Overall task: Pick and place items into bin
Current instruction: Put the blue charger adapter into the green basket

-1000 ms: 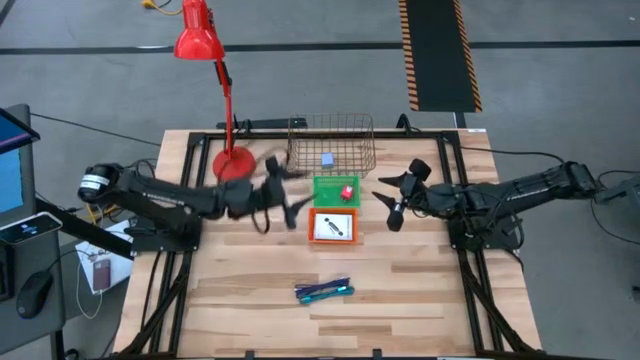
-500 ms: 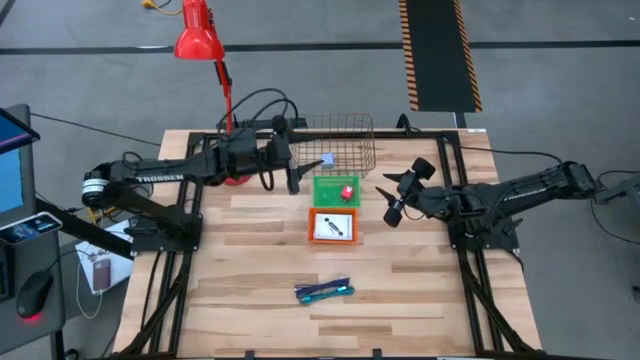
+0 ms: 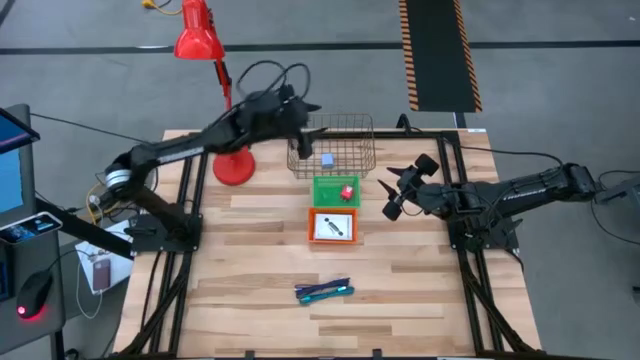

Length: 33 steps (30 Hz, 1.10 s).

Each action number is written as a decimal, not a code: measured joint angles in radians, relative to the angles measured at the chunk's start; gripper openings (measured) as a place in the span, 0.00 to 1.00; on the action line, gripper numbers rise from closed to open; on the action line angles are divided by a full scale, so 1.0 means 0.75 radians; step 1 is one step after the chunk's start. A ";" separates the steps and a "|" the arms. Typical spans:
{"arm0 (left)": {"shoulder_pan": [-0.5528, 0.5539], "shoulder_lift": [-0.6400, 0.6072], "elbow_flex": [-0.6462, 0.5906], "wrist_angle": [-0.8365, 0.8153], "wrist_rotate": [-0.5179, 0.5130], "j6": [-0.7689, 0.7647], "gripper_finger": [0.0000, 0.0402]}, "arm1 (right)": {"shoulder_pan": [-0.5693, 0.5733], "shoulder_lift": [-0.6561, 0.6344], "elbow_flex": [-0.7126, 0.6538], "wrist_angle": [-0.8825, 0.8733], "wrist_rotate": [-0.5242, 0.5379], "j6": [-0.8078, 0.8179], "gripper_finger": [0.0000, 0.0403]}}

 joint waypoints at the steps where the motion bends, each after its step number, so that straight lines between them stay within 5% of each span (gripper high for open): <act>1: 0.015 0.051 0.068 -0.074 0.017 -0.001 0.66 | -0.001 0.000 0.000 0.000 0.000 0.002 0.46; 18: 0.113 0.853 1.158 -1.111 -0.033 0.192 0.66 | -0.003 0.000 0.000 -0.055 -0.005 0.047 0.46; 33: 0.105 1.086 1.283 -1.366 -0.037 0.345 0.66 | -0.003 0.000 0.000 -0.060 -0.004 0.048 0.46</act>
